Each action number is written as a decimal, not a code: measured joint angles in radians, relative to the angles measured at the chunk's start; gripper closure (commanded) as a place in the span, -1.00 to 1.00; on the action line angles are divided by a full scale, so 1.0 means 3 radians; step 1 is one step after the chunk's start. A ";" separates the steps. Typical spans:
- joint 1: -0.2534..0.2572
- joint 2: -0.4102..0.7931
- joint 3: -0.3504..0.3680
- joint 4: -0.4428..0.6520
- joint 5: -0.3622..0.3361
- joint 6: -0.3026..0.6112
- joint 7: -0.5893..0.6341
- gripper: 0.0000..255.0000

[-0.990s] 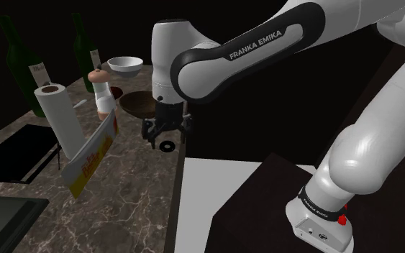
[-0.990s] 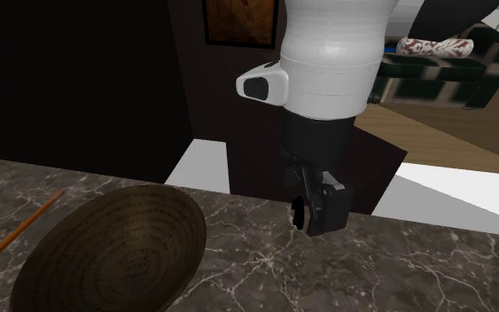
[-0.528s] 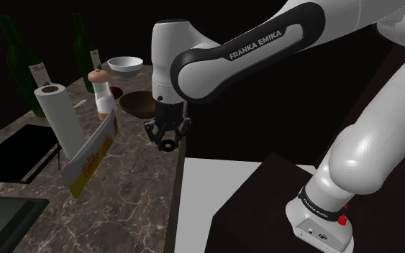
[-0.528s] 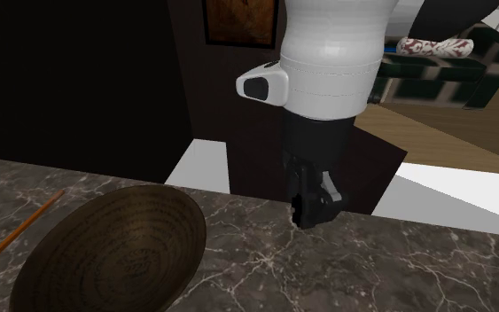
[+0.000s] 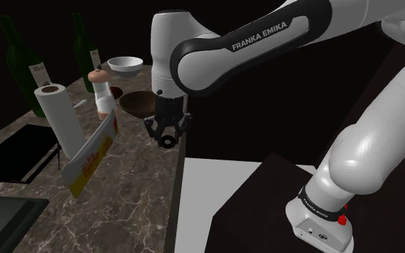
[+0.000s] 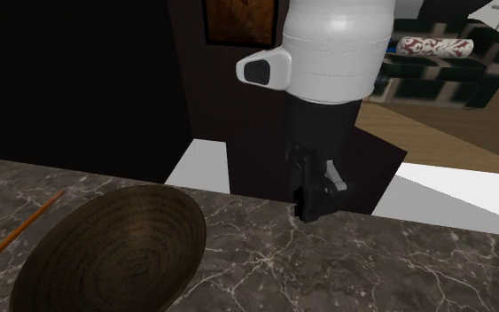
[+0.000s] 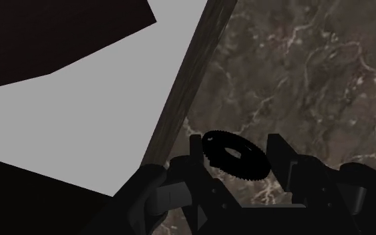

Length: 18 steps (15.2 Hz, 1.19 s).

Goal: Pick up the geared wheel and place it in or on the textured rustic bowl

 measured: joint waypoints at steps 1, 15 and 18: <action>-0.0001 -0.0020 -0.0004 0.0031 0.0008 -0.0048 -0.0006 1.00; -0.0016 -0.0189 -0.0058 0.0504 0.0067 -0.0674 -0.0046 1.00; -0.0021 -0.0211 -0.0070 0.0615 0.0072 -0.0805 -0.0050 1.00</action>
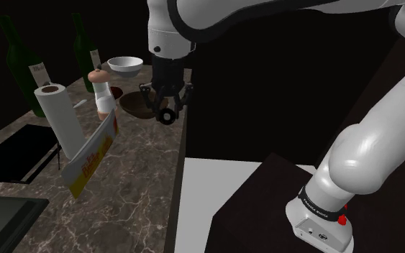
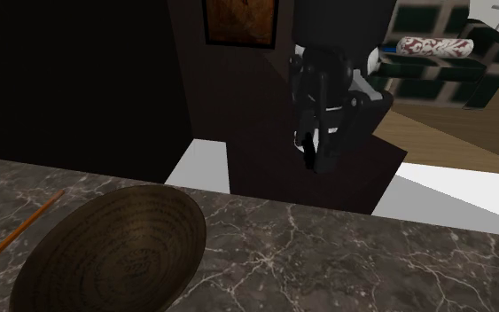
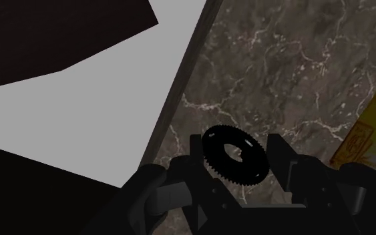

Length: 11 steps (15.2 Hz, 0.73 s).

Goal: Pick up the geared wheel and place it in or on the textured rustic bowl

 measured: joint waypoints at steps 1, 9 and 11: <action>-0.0001 -0.0002 -0.0002 0.0047 -0.0001 -0.0048 0.0002 1.00; -0.0041 0.0090 -0.0038 0.0416 -0.0058 -0.0340 -0.0025 1.00; -0.0072 0.0315 -0.0043 0.0640 -0.0167 -0.0365 -0.0028 1.00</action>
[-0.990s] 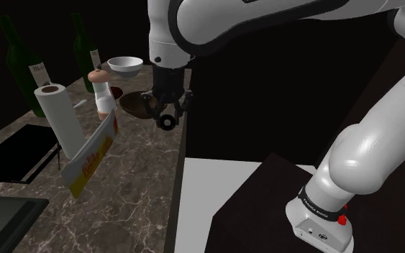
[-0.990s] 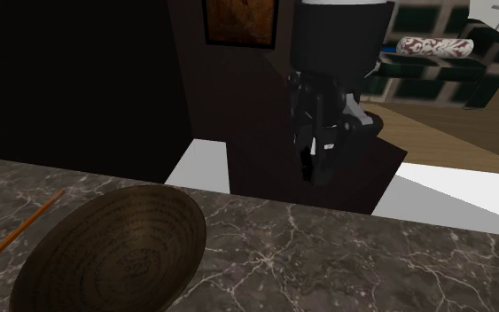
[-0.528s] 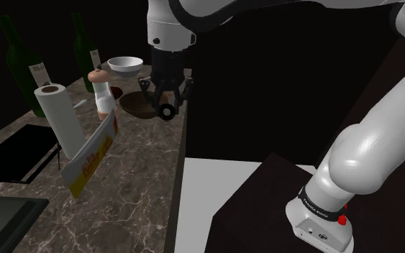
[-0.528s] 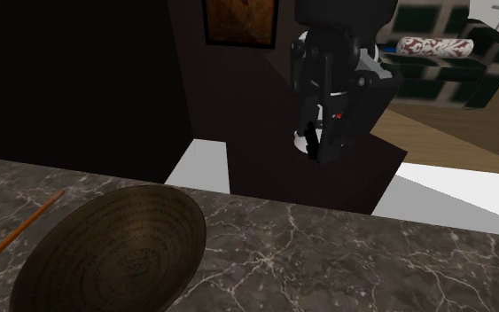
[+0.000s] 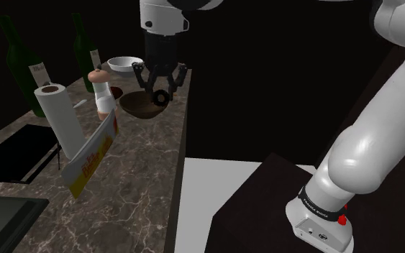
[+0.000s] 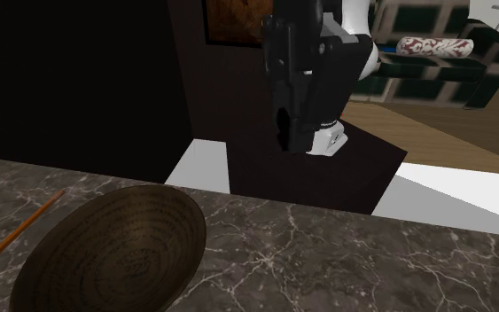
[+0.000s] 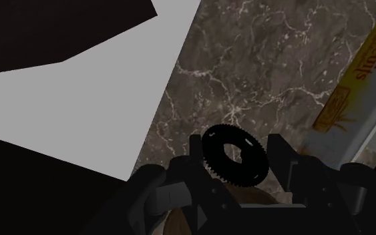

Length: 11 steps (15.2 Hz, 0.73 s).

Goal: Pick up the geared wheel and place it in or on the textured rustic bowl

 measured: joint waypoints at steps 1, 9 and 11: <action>-0.0014 0.0098 -0.0009 0.0104 -0.0048 -0.0020 -0.0012 1.00; -0.0021 0.1105 -0.0116 0.1344 -0.0501 -0.0365 -0.0126 1.00; 0.0037 0.1431 -0.0151 0.1805 -0.0629 -0.0524 -0.0156 1.00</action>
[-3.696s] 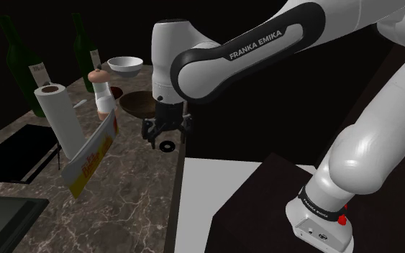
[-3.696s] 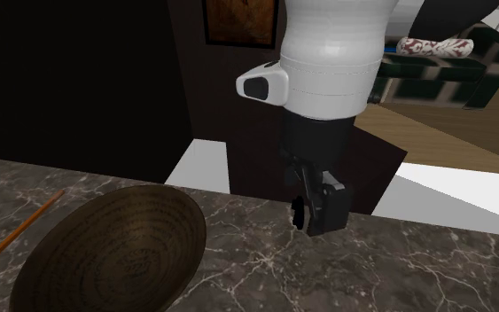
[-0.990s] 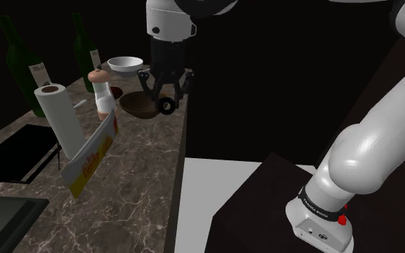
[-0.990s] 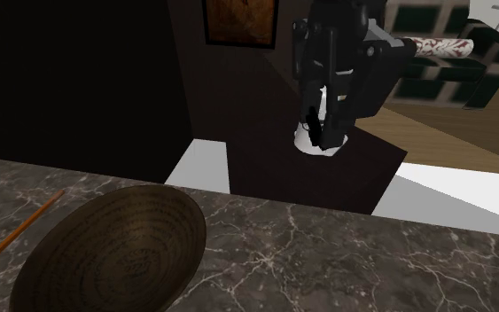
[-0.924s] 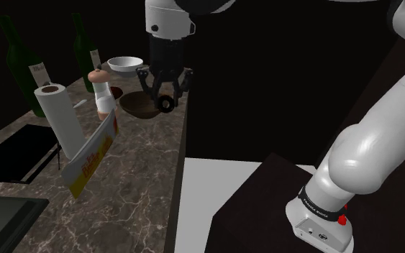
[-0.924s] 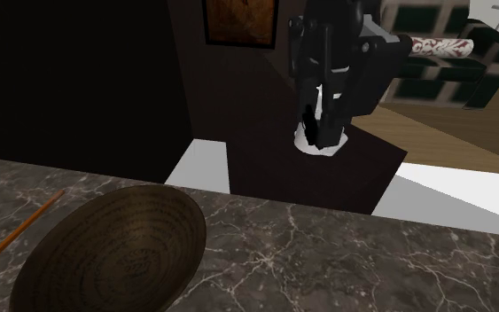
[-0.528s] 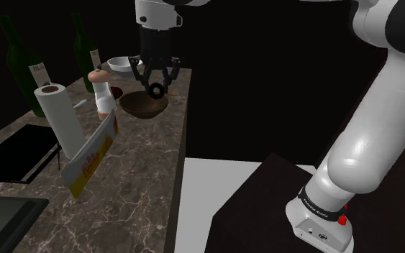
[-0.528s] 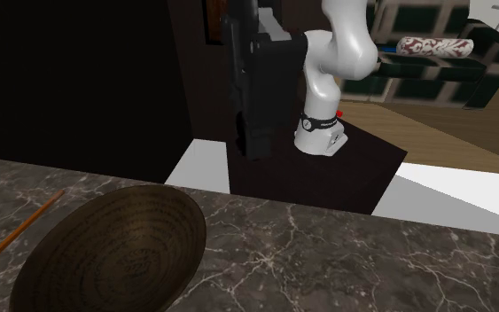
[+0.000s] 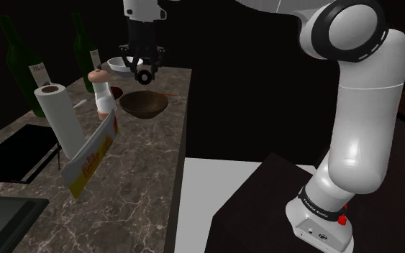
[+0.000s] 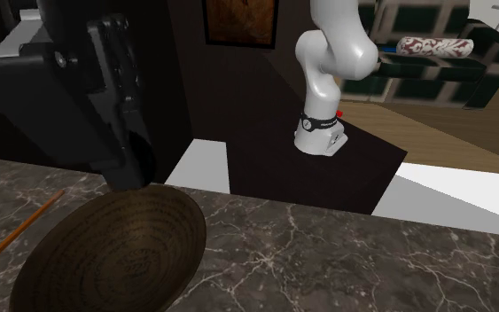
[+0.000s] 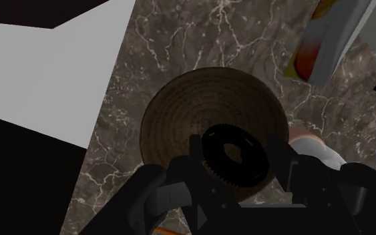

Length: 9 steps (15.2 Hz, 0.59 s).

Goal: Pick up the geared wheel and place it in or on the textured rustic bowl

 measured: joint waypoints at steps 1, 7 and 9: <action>0.0030 0.0148 -0.0020 0.0228 -0.0054 -0.0088 -0.0022 1.00; 0.0071 0.0464 -0.0072 0.0532 -0.0156 -0.0092 -0.0083 1.00; 0.0050 0.0439 -0.0071 0.0403 -0.0148 0.0012 -0.0081 1.00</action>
